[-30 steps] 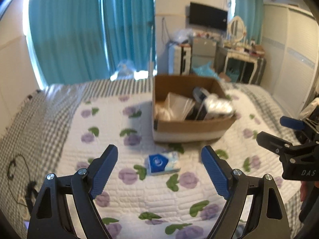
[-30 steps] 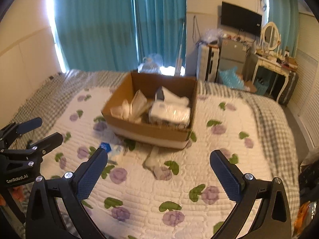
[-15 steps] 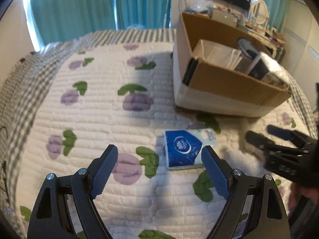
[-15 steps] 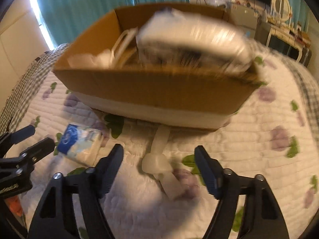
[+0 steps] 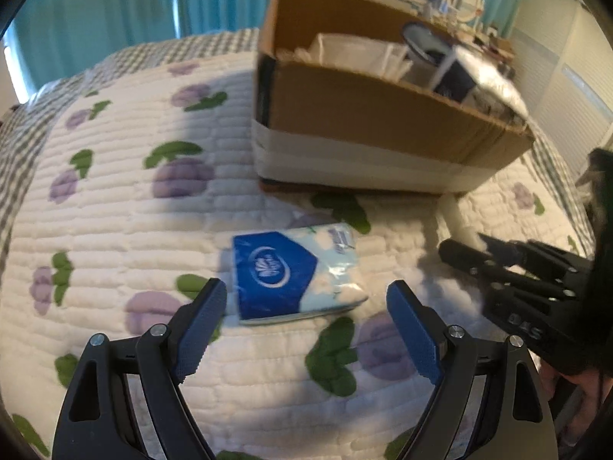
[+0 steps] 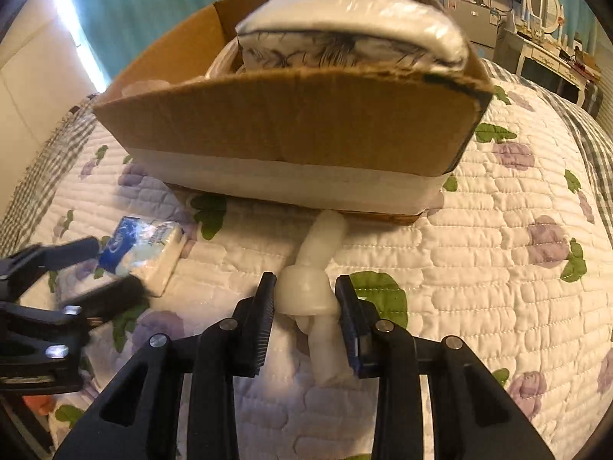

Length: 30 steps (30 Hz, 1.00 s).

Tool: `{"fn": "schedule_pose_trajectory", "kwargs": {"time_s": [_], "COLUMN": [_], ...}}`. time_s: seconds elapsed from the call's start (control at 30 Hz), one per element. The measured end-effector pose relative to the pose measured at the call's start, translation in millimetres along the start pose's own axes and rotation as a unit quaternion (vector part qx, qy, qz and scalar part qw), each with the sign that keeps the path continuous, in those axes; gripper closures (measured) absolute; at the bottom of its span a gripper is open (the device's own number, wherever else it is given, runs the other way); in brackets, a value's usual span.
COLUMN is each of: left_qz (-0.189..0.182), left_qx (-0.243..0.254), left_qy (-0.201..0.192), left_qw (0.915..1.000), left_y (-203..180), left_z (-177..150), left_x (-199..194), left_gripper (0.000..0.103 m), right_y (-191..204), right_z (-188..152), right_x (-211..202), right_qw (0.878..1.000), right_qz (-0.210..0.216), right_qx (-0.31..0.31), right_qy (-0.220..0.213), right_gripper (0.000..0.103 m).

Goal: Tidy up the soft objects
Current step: 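Grasp the translucent plastic tube with the right gripper while the left grasps the blue tissue pack, then drop the plastic tube into the box with the right gripper while the left drops the tissue pack in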

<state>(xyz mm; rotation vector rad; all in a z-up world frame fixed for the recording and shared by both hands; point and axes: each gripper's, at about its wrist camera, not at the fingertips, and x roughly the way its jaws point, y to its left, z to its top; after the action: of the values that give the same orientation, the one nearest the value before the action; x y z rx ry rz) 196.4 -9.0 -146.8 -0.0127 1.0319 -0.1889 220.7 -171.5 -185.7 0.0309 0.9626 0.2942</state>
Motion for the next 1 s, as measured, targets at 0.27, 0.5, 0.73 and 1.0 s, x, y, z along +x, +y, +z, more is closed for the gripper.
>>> {"fn": "schedule_pose_trajectory", "kwargs": {"time_s": [0.27, 0.5, 0.73, 1.0], "left_qz": [-0.001, -0.034, -0.047, -0.043], "left_qx": [-0.016, -0.003, 0.007, 0.008], "left_qy": [0.024, 0.012, -0.020, -0.065], "left_qw": [0.9996, 0.9993, 0.9987, 0.9969], "left_y": [4.7, 2.5, -3.2, 1.4], "left_z": [4.8, -1.6, -7.7, -10.6], "left_x": [24.5, 8.5, -37.1, -89.2], "left_gripper": [0.020, 0.030, 0.030, 0.030], "right_y": [-8.8, 1.0, 11.3, 30.4], "right_z": [0.7, 0.8, -1.1, 0.4], "right_x": [-16.4, -22.4, -59.8, -114.5], "right_qw": [1.000, 1.000, 0.999, 0.996], "right_qz": [0.008, 0.018, 0.023, 0.015], "right_qx": [0.009, 0.005, 0.001, -0.013], "right_qy": [-0.014, -0.022, -0.048, -0.083], "right_gripper": [0.072, 0.072, 0.072, 0.072]}}
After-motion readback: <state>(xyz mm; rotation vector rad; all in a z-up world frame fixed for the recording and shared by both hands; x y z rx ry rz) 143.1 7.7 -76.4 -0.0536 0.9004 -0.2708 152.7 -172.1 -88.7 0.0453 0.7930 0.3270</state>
